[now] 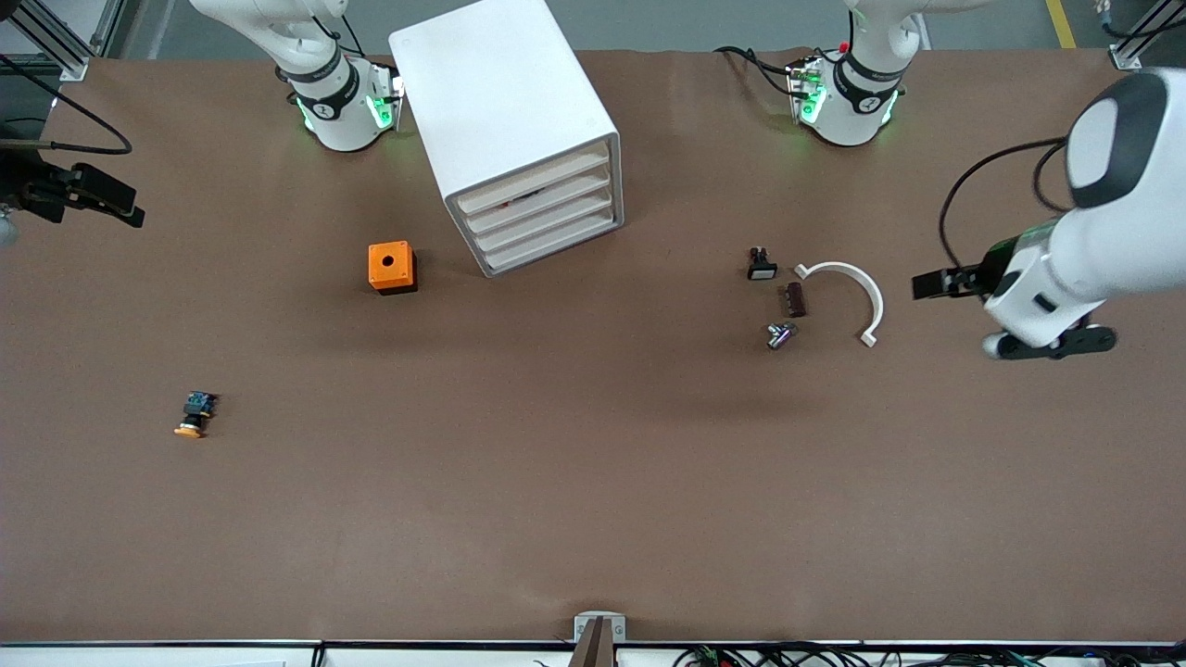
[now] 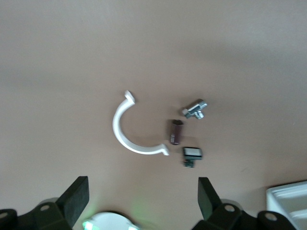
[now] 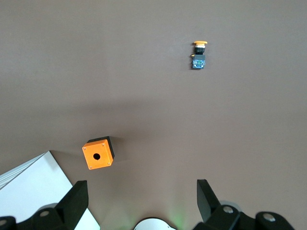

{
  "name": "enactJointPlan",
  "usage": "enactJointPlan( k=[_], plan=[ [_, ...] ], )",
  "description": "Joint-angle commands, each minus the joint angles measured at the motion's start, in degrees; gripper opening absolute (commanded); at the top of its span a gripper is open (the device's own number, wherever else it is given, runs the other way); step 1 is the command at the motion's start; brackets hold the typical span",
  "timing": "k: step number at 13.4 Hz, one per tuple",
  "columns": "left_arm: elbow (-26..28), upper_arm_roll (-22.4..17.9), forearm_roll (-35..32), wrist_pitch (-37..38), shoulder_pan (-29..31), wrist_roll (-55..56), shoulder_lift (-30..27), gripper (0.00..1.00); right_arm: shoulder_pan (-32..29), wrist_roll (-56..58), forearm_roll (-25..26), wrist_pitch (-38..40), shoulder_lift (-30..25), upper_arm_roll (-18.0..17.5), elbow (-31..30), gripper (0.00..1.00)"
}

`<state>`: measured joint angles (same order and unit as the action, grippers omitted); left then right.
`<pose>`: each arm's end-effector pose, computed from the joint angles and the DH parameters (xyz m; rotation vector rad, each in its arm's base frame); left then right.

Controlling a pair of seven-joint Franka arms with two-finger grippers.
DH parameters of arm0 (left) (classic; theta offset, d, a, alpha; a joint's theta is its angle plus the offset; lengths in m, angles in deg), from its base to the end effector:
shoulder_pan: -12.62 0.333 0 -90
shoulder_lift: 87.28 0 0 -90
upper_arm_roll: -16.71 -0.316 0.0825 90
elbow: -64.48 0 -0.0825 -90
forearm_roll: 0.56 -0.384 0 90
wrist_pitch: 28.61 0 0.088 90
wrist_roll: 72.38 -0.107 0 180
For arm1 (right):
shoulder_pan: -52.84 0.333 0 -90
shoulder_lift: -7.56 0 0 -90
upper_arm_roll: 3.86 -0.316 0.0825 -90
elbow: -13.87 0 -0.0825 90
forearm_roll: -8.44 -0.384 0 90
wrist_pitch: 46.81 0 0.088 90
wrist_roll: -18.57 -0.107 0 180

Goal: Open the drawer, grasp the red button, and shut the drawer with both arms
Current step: 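Reach the left gripper toward the white cabinet's drawer handle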

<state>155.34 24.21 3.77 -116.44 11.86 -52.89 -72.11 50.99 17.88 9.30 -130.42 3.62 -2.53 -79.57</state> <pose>0.5977 -0.0880 0.4623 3.0518 0.3127 -0.5147 0.5195 -0.0310 0.6243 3.1245 -0.1068 -0.1613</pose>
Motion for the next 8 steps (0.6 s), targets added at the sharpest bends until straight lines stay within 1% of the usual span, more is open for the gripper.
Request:
enactJointPlan(
  k=[1,4,7,8],
  plan=[
    [-2.44,0.24,4.0,-0.15,-4.94,16.12,6.87,1.0,-0.35,-0.19,-0.33,1.26,0.33,-0.36,0.81,1.0],
    [-6.99,0.24,8.05,-0.77,-9.96,36.42,15.12,1.0,0.0,-1.06,-0.33,1.44,0.33,-0.71,0.81,1.0],
    [-9.37,0.15,12.7,-0.86,-14.52,50.5,21.02,1.0,2.46,-5.01,-0.33,2.49,0.33,-0.71,0.81,1.0],
    [-9.82,0.15,15.42,-0.86,-15.06,58.38,22.95,1.0,3.6,-7.2,-0.33,3.28,0.33,-0.71,0.98,1.0]
  ],
)
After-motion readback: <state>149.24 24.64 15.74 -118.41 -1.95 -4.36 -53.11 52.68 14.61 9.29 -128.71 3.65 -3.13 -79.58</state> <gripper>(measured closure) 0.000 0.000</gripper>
